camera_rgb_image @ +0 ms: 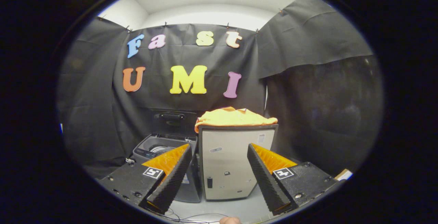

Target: Put the clothes into the washing machine and then close the washing machine lid.

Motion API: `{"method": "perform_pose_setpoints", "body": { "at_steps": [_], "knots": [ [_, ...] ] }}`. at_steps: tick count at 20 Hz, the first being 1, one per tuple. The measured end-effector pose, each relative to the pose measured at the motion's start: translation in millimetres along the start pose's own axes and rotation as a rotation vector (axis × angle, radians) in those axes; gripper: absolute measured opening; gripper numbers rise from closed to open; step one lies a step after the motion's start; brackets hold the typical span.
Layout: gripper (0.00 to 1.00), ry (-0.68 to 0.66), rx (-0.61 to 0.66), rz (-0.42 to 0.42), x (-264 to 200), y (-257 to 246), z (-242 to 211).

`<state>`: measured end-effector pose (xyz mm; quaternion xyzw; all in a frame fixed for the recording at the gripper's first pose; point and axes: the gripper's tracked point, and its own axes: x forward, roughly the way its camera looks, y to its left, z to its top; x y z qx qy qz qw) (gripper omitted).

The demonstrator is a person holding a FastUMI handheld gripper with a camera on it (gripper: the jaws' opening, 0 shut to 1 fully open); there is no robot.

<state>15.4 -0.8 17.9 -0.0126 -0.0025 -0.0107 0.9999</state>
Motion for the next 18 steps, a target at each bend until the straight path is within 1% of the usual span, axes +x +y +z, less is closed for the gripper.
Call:
{"method": "perform_pose_setpoints", "body": {
  "at_steps": [5, 10, 15, 18],
  "knots": [
    [1.00, 0.010, -0.007, -0.024, 18.7, -12.4, 7.8],
    [1.00, -0.004, 0.000, -0.069, 51.8, -35.9, 28.8],
    [1.00, -0.023, -0.021, -0.080, 102.0, -58.3, 51.9],
    [1.00, 0.025, -0.015, -0.073, 137.8, -66.3, 50.6]
  ]
}}
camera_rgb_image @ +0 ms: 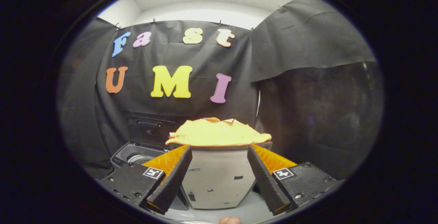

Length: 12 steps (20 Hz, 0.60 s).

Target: Put the clothes into the washing machine and then close the washing machine lid.

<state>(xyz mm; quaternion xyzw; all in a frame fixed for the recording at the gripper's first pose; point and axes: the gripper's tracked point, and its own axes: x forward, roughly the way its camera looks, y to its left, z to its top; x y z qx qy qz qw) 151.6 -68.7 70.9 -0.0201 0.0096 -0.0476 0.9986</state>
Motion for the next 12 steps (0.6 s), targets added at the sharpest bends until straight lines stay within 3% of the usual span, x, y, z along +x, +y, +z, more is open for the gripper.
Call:
{"method": "perform_pose_setpoints", "body": {
  "at_steps": [12],
  "knots": [
    [1.00, 0.145, -0.017, 0.015, 136.2, -9.7, 17.8]
  ]
}}
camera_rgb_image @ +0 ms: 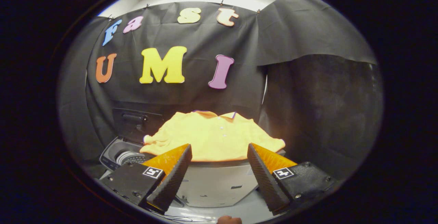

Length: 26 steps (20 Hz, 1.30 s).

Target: Put the clothes into the washing machine and then close the washing machine lid.

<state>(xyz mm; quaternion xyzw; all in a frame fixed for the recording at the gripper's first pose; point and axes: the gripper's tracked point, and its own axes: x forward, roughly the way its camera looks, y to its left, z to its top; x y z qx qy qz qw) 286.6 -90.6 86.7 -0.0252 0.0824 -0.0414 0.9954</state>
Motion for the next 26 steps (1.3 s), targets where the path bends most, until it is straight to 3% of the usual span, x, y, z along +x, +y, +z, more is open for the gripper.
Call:
{"method": "perform_pose_setpoints", "body": {
  "at_steps": [11, 18, 26],
  "knots": [
    [1.00, 0.176, -0.019, 0.055, 103.3, 0.5, 11.3],
    [1.00, 0.324, 0.159, 0.064, 158.5, -12.9, 18.3],
    [0.99, 0.460, 0.008, 0.075, 191.7, -10.2, -0.1]
  ]
}}
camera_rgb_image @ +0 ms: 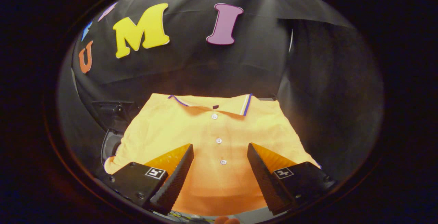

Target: Put the clothes into the washing machine and then close the washing machine lid.

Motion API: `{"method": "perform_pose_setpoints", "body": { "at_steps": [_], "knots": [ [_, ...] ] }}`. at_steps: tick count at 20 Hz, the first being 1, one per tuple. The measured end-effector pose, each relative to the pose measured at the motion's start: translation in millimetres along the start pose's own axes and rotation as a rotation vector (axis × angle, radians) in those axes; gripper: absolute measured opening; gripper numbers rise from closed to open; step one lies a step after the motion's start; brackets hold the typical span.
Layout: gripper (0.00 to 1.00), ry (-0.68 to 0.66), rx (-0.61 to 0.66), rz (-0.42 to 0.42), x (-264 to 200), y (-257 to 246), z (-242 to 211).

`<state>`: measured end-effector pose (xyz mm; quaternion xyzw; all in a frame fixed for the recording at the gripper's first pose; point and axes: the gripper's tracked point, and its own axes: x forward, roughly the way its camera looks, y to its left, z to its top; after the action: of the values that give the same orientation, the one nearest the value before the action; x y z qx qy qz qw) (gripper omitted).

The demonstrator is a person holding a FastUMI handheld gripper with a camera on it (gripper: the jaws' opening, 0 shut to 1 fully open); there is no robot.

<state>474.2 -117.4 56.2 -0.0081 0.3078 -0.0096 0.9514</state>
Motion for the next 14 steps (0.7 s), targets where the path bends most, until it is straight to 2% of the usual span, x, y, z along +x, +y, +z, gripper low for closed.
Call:
{"method": "perform_pose_setpoints", "body": {
  "at_steps": [6, 10, 12, 14],
  "knots": [
    [0.99, 0.074, -0.005, 0.000, 20.3, 0.2, -6.3],
    [0.99, 0.094, 0.003, 0.038, 22.7, 3.2, -9.4],
    [1.00, 0.116, -0.032, 0.049, 22.4, 3.1, -12.8],
    [0.99, 0.189, -0.030, 0.055, 17.8, 2.7, -18.3]
  ]
}}
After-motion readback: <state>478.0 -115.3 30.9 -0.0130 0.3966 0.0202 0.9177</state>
